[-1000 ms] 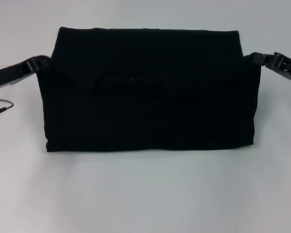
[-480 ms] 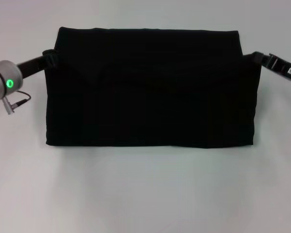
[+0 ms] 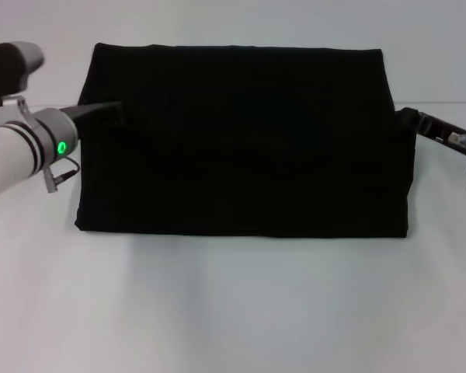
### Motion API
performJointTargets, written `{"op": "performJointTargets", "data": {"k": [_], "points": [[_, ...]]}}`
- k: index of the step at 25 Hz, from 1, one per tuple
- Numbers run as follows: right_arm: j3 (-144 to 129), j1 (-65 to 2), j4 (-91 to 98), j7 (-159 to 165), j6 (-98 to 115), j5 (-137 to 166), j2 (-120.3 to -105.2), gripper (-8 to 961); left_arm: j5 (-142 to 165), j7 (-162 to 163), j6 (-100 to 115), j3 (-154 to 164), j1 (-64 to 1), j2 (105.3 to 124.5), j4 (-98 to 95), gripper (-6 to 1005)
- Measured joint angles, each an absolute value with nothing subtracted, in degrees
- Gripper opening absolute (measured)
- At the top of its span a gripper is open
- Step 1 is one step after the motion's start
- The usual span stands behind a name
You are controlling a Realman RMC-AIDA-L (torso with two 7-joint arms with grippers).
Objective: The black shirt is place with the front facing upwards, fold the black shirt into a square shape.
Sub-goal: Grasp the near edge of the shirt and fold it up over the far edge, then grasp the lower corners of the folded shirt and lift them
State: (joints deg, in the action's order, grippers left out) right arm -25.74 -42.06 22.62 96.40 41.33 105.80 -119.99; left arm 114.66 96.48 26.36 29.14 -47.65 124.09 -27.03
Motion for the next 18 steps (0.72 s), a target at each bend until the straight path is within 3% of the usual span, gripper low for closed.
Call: {"op": "performJointTargets", "data": {"k": [7,13,18], "points": [[-25.64,-42.13,21.28,91.25,39.85,103.74,-120.15,40,108.2,95.66,25.11,30.71,-46.56,123.96,-26.75,167],[-25.75,-40.03,21.75,89.4,45.37,100.11,-119.68,204,102.01,95.67,30.72,30.53,-42.04,123.59,-29.36,284],[-28.5,-37.75,24.06,86.87,56.76,100.71,-119.34,445,99.42,99.09,46.15,30.75,-36.75,120.96,-30.09,479]]}}
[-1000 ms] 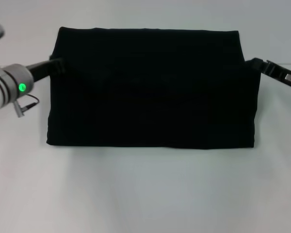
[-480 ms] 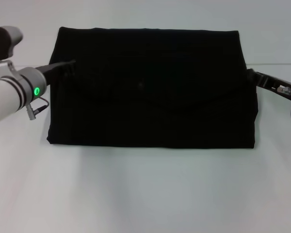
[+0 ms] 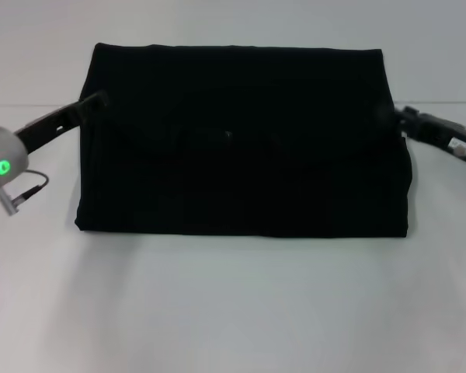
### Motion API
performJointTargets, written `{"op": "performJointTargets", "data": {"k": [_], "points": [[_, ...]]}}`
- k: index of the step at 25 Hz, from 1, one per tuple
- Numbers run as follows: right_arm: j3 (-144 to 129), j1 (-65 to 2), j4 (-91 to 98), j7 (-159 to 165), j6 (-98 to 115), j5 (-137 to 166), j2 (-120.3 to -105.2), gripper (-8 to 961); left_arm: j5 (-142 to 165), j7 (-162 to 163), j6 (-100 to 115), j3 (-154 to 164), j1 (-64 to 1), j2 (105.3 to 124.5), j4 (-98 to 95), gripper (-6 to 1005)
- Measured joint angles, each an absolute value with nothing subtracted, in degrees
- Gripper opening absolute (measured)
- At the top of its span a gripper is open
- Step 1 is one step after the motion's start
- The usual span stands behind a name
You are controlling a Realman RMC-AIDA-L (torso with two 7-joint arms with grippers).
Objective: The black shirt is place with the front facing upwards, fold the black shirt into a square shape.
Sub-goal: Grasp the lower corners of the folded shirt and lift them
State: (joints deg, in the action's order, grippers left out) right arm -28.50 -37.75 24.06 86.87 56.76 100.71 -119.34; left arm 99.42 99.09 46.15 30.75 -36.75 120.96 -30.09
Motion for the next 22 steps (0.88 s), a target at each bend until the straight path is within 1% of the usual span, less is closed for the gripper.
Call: {"op": "performJointTargets", "data": {"k": [1,4,6,8,9,12,22], "points": [[-29.85,-37.26,24.52,86.04,59.18,100.84,-119.33,480,99.5,101.55,50.4,31.2,-35.67,119.79,-29.75,518],[-35.32,-35.39,25.97,82.27,67.91,101.43,-119.32,584,100.14,109.03,58.97,33.6,-33.11,116.18,-28.67,756],[-39.09,-34.18,26.34,78.62,73.01,102.04,-119.51,654,100.93,112.43,62.0,35.67,-31.89,114.73,-28.52,789],[-42.31,-33.15,26.35,75.72,76.3,102.56,-119.73,888,102.66,114.43,63.98,37.43,-30.73,113.71,-28.88,822],[-43.66,-32.65,26.16,74.57,77.31,102.69,-119.82,890,103.55,114.84,64.19,37.59,-30.49,113.53,-29.02,838],[-46.69,-31.62,24.52,71.07,78.55,102.74,-120.05,898,106.95,115.98,63.79,37.62,-29.93,113.24,-29.18,833],[-48.75,-30.62,19.19,62.93,77.62,102.75,-120.05,915,112.22,116.62,59.0,38.07,-29.8,113.58,-28.88,816]]}}
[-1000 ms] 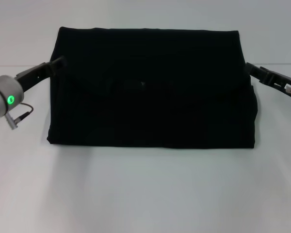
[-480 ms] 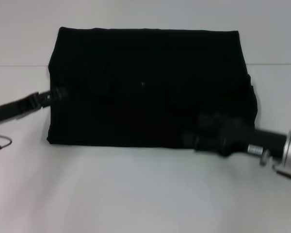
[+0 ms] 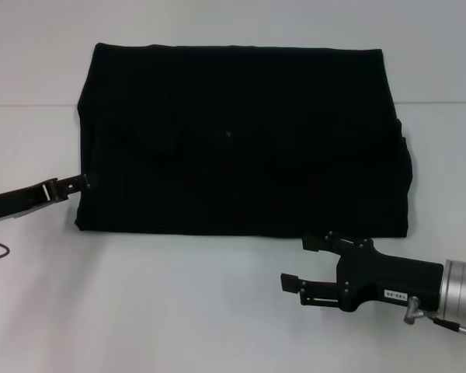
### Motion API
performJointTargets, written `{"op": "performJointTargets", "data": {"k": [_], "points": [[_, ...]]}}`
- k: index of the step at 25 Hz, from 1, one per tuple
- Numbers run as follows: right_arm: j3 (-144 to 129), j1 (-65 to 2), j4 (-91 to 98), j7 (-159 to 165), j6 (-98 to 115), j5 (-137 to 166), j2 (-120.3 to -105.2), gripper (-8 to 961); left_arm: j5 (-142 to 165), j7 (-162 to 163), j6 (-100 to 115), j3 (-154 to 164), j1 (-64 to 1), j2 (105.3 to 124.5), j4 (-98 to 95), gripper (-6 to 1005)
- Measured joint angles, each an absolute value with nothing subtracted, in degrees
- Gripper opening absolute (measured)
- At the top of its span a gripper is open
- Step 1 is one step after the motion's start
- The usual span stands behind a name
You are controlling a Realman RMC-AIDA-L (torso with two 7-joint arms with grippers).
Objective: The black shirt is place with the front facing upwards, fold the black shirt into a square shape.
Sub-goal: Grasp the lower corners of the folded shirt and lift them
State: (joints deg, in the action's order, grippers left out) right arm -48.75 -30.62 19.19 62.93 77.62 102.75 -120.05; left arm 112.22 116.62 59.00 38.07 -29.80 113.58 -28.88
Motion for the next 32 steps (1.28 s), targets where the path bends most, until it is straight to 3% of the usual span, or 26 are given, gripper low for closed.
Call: {"op": "performJointTargets", "data": {"k": [22,32], "points": [[-48.3,-30.72,19.07,63.31,77.66,102.31,-120.05,915,112.7,116.71,56.99,40.54,-30.54,115.19,-28.62,778],[-48.14,-30.59,19.07,63.58,77.68,102.12,-120.06,915,115.66,116.35,56.72,40.6,-30.61,116.16,-29.19,553]]}}
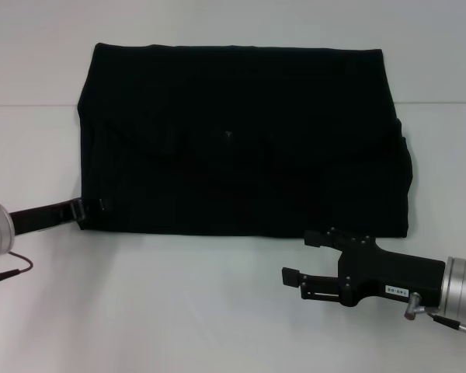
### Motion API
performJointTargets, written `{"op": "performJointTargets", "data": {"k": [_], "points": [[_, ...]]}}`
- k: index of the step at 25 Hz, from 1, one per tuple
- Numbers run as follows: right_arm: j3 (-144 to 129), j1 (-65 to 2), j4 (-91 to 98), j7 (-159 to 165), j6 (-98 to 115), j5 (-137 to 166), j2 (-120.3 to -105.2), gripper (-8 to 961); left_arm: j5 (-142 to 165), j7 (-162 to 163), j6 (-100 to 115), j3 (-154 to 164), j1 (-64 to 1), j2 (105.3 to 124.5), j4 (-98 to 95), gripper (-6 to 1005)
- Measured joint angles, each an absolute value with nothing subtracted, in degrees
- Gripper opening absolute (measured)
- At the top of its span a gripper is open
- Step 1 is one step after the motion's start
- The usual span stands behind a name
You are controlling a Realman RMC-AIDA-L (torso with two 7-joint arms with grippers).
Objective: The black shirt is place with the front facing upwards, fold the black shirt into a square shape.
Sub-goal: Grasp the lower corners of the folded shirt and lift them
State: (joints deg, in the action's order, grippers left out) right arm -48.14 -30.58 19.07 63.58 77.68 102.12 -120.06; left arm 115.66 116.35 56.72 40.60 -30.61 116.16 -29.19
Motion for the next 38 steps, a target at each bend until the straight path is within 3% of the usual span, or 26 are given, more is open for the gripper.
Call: {"op": "performJointTargets", "data": {"k": [7,9,14,18,23,26,30,38], "points": [[-47.5,-30.28,19.65,66.38,78.07,102.12,-119.78,914,115.71,116.31,56.98,40.6,-30.62,116.17,-29.26,320],[-47.46,-30.14,20.45,68.25,78.18,102.13,-119.58,914,115.72,116.3,56.98,40.6,-30.61,116.1,-29.26,90],[-47.76,-28.36,30.61,85.52,78.48,104.41,-118.93,914,115.6,116.3,57.28,40.43,-30.7,115.93,-29.27,45],[-47.76,-28.03,41.62,110.91,78.93,112.27,-116.09,914,115.4,116.32,57.73,40.22,-30.71,115.78,-29.49,36],[-47.61,-32.05,48.23,140.73,79.75,127.91,-110.69,914,115.4,116.28,58.38,40.35,-30.68,115.74,-29.89,35],[-46.74,-35.23,47.48,149.07,78.04,136.76,-108.96,914,115.39,116.22,58.63,40.14,-30.67,115.73,-29.89,35],[-44.43,-39.47,44.03,150.46,75.4,142.97,-109.07,914,115.36,116.18,58.75,40.16,-30.68,115.74,-29.89,35],[-46.19,-45.04,35.23,147.93,68.45,143.46,-111.67,914,115.26,116.19,58.87,40.02,-30.78,115.74,-30.06,34]]}}
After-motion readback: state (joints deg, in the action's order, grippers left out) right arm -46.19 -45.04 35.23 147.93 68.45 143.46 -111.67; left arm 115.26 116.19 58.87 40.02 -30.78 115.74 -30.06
